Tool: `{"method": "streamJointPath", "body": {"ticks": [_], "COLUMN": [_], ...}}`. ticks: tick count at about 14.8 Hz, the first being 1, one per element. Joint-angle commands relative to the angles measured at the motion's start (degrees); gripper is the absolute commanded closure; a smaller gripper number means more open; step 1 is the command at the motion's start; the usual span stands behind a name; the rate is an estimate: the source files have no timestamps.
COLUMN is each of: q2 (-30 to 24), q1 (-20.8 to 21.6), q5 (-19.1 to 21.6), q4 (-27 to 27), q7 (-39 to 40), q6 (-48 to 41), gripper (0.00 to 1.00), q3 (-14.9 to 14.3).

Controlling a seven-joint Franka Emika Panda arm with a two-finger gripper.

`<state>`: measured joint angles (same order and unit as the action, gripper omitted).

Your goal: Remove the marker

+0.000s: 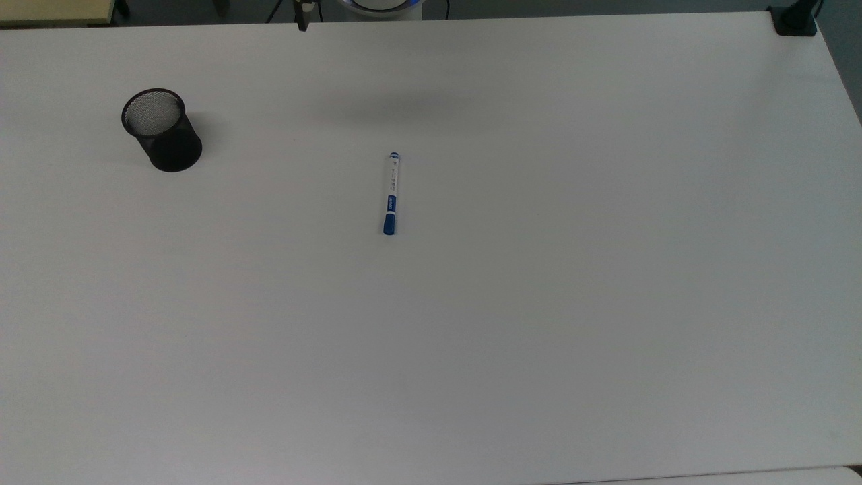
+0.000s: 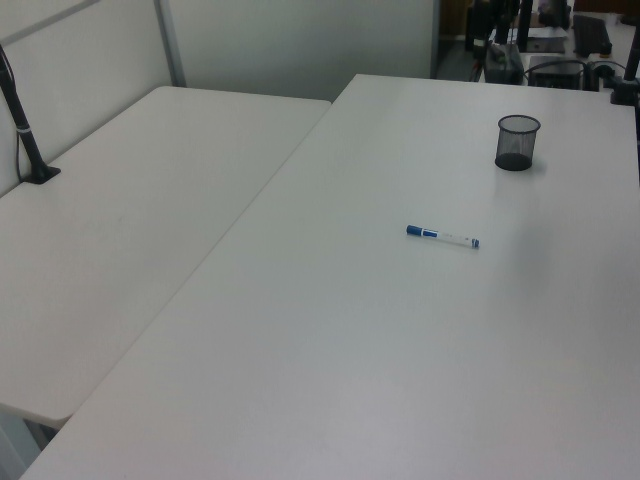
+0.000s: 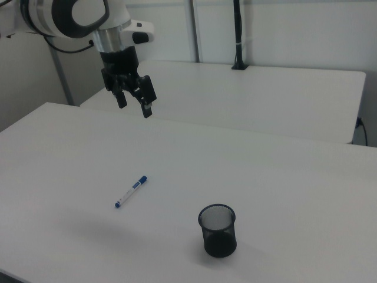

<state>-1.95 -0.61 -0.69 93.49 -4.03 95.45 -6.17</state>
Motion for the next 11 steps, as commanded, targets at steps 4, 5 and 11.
{"method": "streamJointPath", "body": {"ticks": [4, 5, 11], "q2": [-0.16, -0.25, -0.42], "q1": [-2.47, -2.38, -2.38], "q5": [-1.33, -1.42, -1.33], "q4": [0.11, 0.20, 0.11], "q7": [0.87, 0.95, 1.04], "q6": [1.14, 1.14, 0.79], "gripper": [0.00, 0.00, 0.00], "q3": [3.10, 3.10, 3.10]}}
